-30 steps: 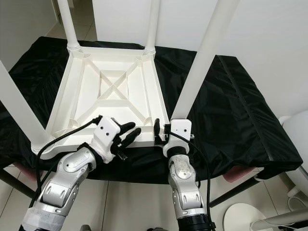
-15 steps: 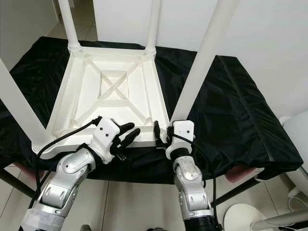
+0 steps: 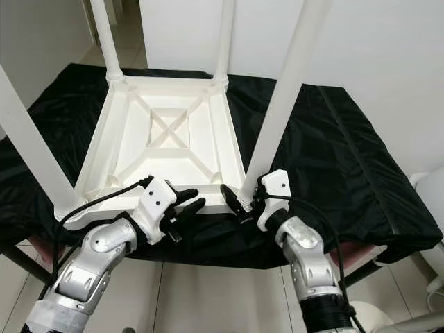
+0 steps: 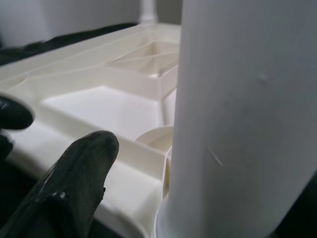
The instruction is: Building children table
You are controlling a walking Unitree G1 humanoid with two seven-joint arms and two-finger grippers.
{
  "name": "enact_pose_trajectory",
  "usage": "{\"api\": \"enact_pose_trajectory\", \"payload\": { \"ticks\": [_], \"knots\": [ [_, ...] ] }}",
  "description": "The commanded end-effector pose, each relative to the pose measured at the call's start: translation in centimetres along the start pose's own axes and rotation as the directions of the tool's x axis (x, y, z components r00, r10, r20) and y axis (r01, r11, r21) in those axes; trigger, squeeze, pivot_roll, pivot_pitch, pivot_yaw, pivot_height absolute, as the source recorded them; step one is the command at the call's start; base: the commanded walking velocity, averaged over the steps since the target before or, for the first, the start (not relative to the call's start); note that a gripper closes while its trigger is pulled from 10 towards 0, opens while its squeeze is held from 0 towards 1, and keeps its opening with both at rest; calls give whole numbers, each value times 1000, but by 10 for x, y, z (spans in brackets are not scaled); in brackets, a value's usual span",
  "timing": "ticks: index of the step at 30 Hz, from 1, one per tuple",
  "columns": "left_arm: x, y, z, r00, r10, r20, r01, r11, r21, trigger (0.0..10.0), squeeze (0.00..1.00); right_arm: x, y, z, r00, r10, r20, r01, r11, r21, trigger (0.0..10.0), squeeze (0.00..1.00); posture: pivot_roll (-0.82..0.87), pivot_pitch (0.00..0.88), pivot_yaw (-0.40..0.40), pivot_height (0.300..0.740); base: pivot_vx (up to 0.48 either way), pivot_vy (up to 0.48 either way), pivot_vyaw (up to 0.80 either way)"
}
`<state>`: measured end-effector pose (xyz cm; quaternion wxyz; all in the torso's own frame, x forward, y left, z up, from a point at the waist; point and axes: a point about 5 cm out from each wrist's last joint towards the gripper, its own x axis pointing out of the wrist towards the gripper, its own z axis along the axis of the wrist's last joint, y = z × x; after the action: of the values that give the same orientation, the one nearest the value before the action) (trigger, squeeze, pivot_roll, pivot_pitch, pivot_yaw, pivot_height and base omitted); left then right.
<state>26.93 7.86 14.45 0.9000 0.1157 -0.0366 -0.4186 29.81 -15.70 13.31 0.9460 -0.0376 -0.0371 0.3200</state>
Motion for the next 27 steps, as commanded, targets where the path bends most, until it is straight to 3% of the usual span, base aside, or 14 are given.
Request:
{"api": "enact_pose_trajectory", "payload": {
  "ticks": [1, 3, 4, 5, 6, 19, 20, 21, 27],
  "knots": [
    [2, -5, -3, 998, -68, -11, 68, 998, -4, 10000, 0, 2, 1, -3, 998, 66, -14, -66, 998, -9, 10000, 0, 96, 0, -30, 740, 0, 0, 0],
    [2, -5, -3, 998, -68, -11, 68, 998, -4, 10000, 0, 2, 1, -3, 998, 66, -14, -66, 998, -9, 10000, 0, 96, 0, -30, 740, 0, 0, 0],
    [2, -5, -4, 997, -72, -16, 72, 997, -8, 10000, 0, 2, -1, -3, 997, 79, -19, -79, 997, -13, 7216, 0, 96, 0, -30, 740, 0, 0, 0],
    [3, -6, -4, 997, -78, -14, 78, 997, -10, 10000, 0, 3, -3, -4, 995, 95, -28, -95, 995, -15, 7216, 0, 97, 0, -24, 740, 0, 0, 0],
    [4, -7, -3, 996, -92, -8, 92, 996, -11, 10000, 0, 5, -10, -6, 993, 109, -45, -110, 994, -27, 0, 0, 98, 0, -23, 740, 0, 0, 0],
    [6, -7, -3, 997, -79, -12, 78, 997, -16, 10000, 0, 1, -18, -14, 985, 151, -83, -153, 988, -12, 0, 0, 96, 0, -36, 740, 0, 0, 0],
    [7, -7, -3, 997, -71, -11, 71, 997, -16, 10000, 0, 0, -18, -15, 986, 141, -88, -143, 989, -21, 2980, 0, 90, 1, -43, 740, 0, 0, 0],
    [7, -8, -3, 998, -65, -12, 65, 998, -21, 10000, 0, -1, -17, -16, 987, 136, -86, -137, 991, -7, 10000, 0, 87, 4, -45, 740, 0, 0, 0],
    [7, -6, -3, 1000, -15, -5, 15, 1000, -26, 10000, 0, -3, -15, -13, 995, 88, -44, -88, 996, 10, 10000, 0, 79, 31, -61, 740, 0, 0, 0]
  ]
}}
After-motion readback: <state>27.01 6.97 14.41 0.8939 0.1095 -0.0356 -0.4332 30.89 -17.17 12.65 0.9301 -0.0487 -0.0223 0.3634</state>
